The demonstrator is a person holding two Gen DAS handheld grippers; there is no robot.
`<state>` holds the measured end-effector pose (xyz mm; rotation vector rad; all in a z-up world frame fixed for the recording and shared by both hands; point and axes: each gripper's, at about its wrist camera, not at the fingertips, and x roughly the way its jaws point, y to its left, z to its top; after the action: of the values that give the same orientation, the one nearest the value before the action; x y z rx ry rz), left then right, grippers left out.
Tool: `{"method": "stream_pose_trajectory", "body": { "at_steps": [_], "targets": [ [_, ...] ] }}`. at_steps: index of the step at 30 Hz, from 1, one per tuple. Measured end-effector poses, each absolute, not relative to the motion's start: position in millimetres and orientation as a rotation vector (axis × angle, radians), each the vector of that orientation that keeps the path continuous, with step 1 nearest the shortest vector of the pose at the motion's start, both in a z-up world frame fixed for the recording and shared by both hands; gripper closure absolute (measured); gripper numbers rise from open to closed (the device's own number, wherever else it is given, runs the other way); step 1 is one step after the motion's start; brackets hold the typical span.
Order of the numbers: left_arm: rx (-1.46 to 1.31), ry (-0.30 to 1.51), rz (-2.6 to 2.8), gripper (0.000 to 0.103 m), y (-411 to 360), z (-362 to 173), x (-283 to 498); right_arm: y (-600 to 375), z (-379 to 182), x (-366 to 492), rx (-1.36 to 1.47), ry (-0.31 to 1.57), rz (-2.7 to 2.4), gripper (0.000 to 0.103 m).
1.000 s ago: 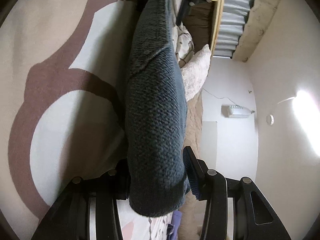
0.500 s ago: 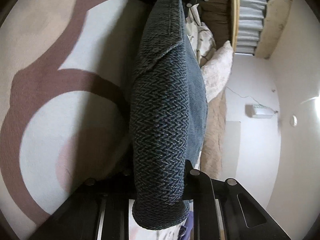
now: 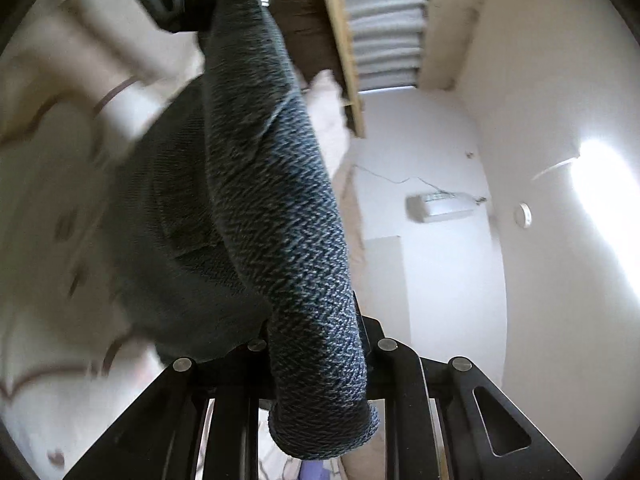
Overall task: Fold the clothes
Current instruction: 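Lift the folded shorts with both tools and carry them toward the headboard shelf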
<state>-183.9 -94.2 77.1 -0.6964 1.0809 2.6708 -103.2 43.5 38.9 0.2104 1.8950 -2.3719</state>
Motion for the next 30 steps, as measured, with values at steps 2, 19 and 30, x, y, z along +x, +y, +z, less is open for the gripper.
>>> {"method": "stream_pose_trajectory", "body": {
  "at_steps": [2, 19, 30],
  "targets": [
    [-0.699, 1.063, 2.731, 0.084, -122, 100, -189, 22, 59, -114, 0.174, 1.864, -2.404, 0.084],
    [-0.819, 0.896, 3.114, 0.079, -295, 120, -246, -205, 103, -209, 0.045, 1.63, -2.536, 0.083],
    [-0.866, 0.722, 3.151, 0.079, -344, 72, -262, -248, 62, -228, 0.066, 1.677, -2.531, 0.083]
  ]
}}
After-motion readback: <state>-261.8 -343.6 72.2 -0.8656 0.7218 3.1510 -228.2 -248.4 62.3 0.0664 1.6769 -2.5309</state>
